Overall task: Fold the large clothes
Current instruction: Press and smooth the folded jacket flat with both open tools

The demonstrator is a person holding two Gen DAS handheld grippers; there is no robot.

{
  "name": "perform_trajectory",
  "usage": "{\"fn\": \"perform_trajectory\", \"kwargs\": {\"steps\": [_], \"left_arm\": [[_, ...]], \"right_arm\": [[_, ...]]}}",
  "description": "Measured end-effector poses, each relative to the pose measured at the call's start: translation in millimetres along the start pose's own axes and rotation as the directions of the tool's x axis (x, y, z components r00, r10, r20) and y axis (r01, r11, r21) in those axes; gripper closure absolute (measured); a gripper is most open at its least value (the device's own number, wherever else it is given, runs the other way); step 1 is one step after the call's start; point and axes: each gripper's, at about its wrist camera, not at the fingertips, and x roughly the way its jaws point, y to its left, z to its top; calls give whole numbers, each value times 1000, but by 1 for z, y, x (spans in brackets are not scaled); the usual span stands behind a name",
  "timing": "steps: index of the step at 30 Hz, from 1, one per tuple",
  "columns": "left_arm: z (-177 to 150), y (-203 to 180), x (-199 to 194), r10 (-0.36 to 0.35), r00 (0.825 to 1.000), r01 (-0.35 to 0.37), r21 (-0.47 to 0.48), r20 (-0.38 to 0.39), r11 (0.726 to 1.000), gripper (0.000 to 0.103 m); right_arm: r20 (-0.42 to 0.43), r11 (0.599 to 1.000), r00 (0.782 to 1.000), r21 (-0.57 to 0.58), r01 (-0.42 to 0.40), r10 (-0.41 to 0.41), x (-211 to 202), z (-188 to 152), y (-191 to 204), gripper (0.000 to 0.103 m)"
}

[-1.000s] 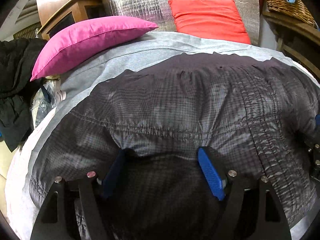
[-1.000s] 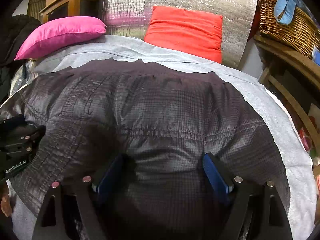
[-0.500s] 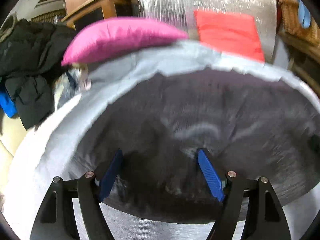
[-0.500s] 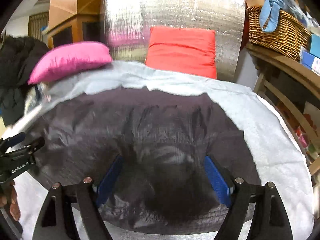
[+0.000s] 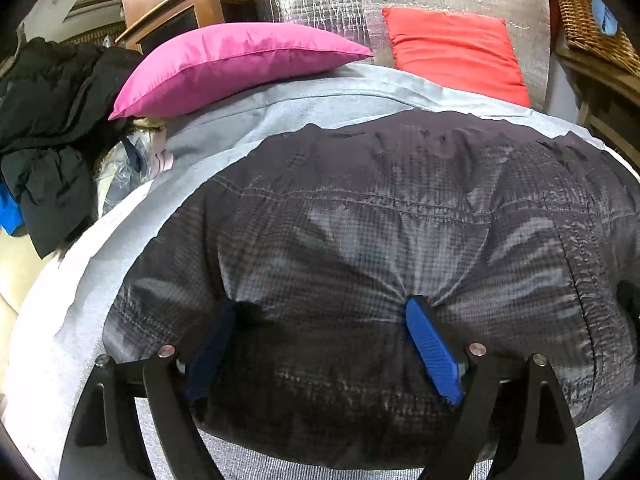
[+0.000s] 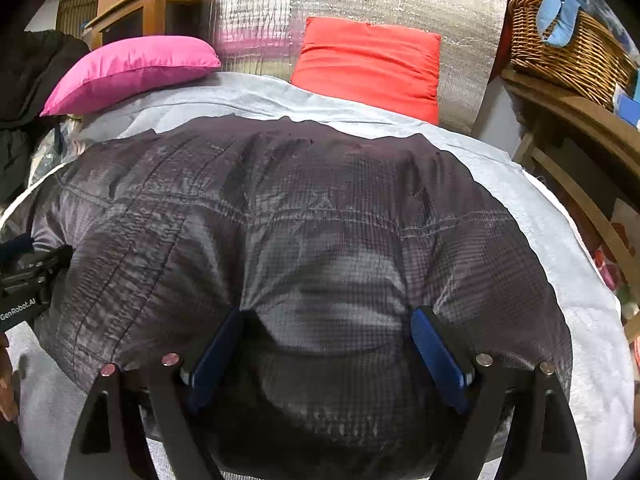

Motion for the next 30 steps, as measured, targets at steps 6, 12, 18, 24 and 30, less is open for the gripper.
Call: {"fn": "perform_trajectory", "kwargs": {"steps": [6,12,18,24,30], "left_arm": [[11,20,-38,-36,999,35,-61,-17,998,16],[12,28,-58,-22,999,23,-54,24,998,16],[4,40,-28,-1,998,-4,-78,-55,997,16],[-3,36,-17,32,998,-34,-47,-48,998,14],[-4,37,-15,28,999,-30,-52,-38,998,13]], "right_arm": [[1,996,999,73,-54,54,-41,20,-23,14],[52,998,999,68,-17,13,-64,17,-33,14],[-48,993,999,110,31,-26,-26,-4,-56,14],[-77,995,997,101,26,-18,-13,-8,-58,7],[-62,994,998,110,11,-4,-10,-12,-60,5]]}}
